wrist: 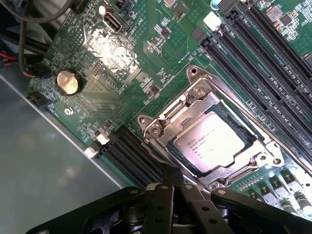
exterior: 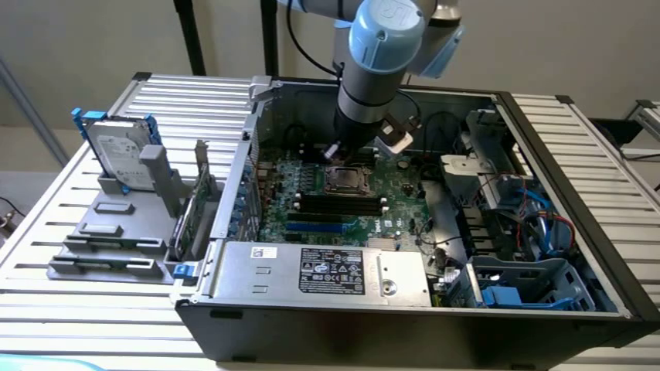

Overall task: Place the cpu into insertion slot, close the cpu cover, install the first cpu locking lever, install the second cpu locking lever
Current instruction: 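Install the first cpu locking lever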

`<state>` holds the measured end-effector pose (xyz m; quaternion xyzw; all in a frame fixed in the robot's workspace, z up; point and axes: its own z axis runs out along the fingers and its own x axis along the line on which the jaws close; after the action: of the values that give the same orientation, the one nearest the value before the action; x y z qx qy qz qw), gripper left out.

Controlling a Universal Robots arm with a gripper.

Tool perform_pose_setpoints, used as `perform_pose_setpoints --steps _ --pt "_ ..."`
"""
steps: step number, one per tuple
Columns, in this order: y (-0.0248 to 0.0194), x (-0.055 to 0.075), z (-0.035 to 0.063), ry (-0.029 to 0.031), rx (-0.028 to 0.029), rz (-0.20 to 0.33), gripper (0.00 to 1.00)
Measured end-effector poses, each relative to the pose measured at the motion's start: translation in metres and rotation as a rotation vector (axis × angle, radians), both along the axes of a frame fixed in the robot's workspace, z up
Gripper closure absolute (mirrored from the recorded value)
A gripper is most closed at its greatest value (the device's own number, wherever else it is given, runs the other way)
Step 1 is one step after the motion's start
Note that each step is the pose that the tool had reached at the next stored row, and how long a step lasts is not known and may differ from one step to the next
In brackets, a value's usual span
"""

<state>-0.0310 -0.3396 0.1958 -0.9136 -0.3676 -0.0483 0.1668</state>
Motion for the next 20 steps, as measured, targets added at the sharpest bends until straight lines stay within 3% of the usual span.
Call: perform_pose_setpoints --steps 4,20 --pt "-0.0001 0.0004 -0.0005 -0.0001 -0.0024 0.002 0.89" --pt "0.0010 -0.0092 0.0001 0.0002 -0.0024 0.007 0.89"
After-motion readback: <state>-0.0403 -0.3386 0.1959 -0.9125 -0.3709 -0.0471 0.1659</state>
